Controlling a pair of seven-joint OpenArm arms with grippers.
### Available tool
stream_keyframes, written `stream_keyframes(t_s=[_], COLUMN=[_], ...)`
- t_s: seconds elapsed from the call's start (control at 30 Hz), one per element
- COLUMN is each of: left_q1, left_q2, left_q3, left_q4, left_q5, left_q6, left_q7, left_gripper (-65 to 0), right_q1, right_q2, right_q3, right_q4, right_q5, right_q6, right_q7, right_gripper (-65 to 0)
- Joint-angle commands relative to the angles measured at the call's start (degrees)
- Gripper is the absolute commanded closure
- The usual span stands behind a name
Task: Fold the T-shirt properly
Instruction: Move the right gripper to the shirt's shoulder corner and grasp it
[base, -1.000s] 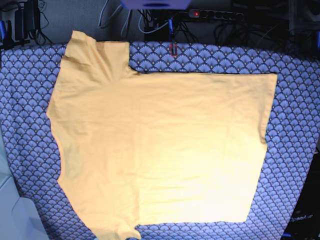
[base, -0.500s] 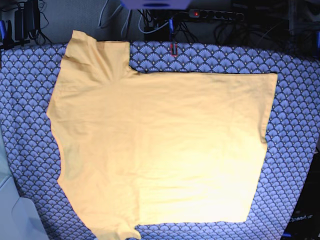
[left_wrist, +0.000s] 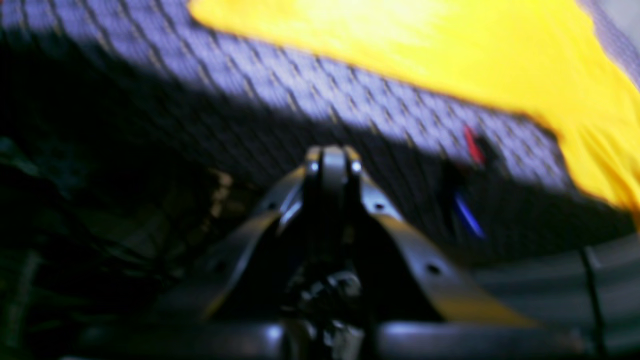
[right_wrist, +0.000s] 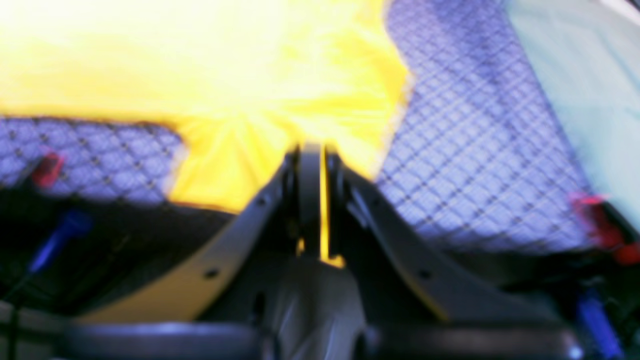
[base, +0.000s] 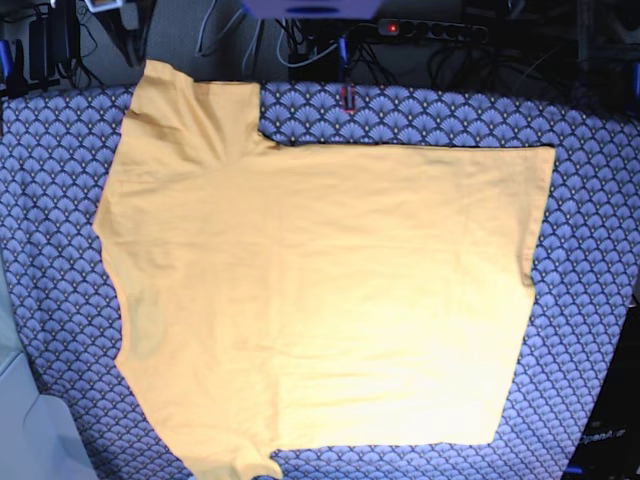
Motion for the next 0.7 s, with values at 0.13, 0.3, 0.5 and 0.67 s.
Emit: stream_keyframes(t_s=[0.13,0.3,0.5,0.67], left_q1=[-2.89,-12.3,-24.34,-28.83], left_q2=[0.26,4.12,5.79,5.79], left_q3=[-12.75,-23.91,-33.49,-36.66], left_q4=[10.25,14.03,16.41,16.41], left_q5=[-1.32,-0.71,-0.71,-0.79], left_q6=[-0.08,-0.69,-0.87,-0.87], left_q7=[17.71,38.11,61.58,67.39], left_gripper=[0.0,0.0,0.0,-7.1], right_q1=[7.97,14.83,22.48,24.94], right_q2=[-0.26,-0.26,-0.35,1.23], right_q3=[0.31,1.63,6.29,11.21], right_q4=[0.42,0.42,0.42,0.24], right_q5=[0.1,0.1,0.98,9.59], right_q6=[5.52,8.69,10.27,10.36], right_q7=[-13.08,-21.78,-30.4,-34.0], right_gripper=[0.0,0.0,-1.5,-16.3])
